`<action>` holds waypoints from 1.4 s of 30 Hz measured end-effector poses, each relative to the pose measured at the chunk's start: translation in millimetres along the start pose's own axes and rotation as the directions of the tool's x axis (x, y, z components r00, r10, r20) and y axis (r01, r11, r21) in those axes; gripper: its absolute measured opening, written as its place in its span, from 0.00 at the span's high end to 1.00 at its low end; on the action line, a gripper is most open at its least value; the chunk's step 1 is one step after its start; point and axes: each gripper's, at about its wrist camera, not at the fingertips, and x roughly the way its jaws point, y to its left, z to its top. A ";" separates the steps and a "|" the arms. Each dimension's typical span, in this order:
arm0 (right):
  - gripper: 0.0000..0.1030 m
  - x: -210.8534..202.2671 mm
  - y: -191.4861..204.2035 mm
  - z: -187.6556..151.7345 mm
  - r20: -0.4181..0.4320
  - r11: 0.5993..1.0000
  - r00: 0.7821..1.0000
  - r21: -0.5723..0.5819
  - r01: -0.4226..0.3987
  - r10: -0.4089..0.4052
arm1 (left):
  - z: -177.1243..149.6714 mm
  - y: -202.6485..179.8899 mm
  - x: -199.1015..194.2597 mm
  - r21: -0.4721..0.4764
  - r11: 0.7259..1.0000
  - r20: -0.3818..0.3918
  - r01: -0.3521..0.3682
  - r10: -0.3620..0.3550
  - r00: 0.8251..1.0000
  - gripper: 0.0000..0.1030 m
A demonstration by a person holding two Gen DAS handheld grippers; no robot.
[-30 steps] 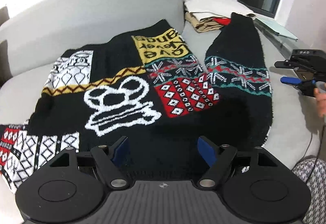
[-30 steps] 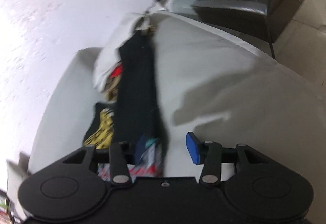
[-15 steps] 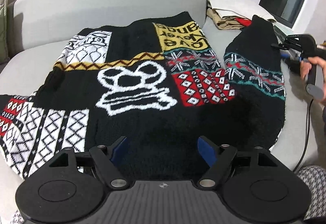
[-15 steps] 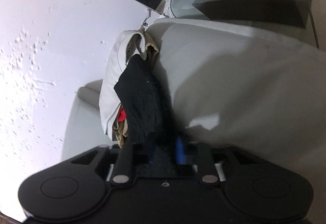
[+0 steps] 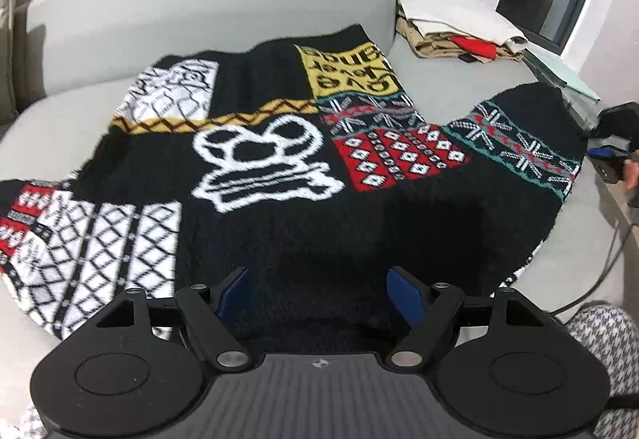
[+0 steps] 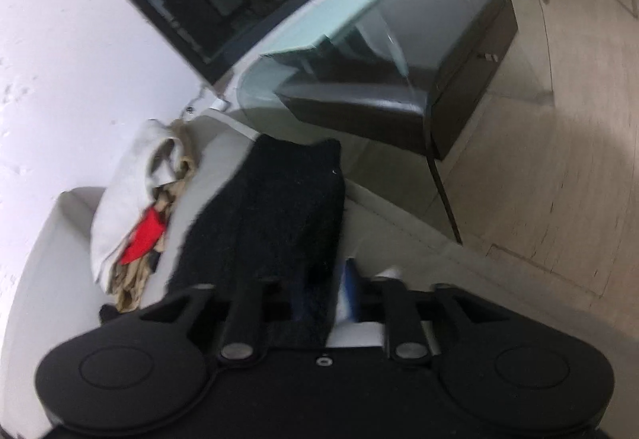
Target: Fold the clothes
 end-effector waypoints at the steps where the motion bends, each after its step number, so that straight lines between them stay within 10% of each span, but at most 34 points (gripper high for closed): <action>1: 0.59 -13.0 4.7 -2.8 0.005 0.999 1.000 -0.027 -0.029 0.029 | -0.3 2.3 -3.4 -0.002 1.000 0.008 -0.003 0.003 1.000 0.27; 9: 0.37 -117.3 45.2 -53.2 -0.084 0.956 0.969 -0.164 -0.244 0.233 | -5.4 38.3 -36.8 -0.012 0.998 0.051 -0.060 0.061 0.997 0.25; 14: 0.36 -112.8 71.1 -99.1 -0.178 0.916 0.948 -0.263 -0.303 0.262 | -11.4 77.1 -33.5 -0.054 0.986 0.036 -0.159 0.161 0.986 0.28; 17: 0.57 -77.2 85.1 -131.4 -0.245 0.913 0.954 -0.325 -0.248 0.172 | -13.4 97.1 -14.3 -0.070 0.967 0.016 -0.246 0.247 0.969 0.48; 19: 0.90 -53.3 97.0 -153.1 -0.277 0.896 0.952 -0.378 -0.234 0.132 | -12.3 110.1 -0.8 -0.096 0.961 0.002 -0.259 0.261 0.965 0.53; 28: 1.00 46.1 136.3 -231.8 -0.252 0.709 0.964 -0.695 -0.123 -0.080 | 1.5 126.3 56.9 -0.096 0.954 -0.059 -0.284 0.280 0.958 0.52; 37: 0.90 -18.8 134.0 -182.4 -0.337 0.789 0.941 -0.583 -0.194 -0.017 | -8.1 119.1 30.6 -0.084 0.964 -0.046 -0.254 0.250 0.967 0.43; 42: 0.83 -76.0 103.0 -166.7 -0.339 0.771 0.940 -0.589 -0.243 0.037 | -21.7 106.5 9.3 -0.070 0.969 -0.041 -0.237 0.234 0.971 0.39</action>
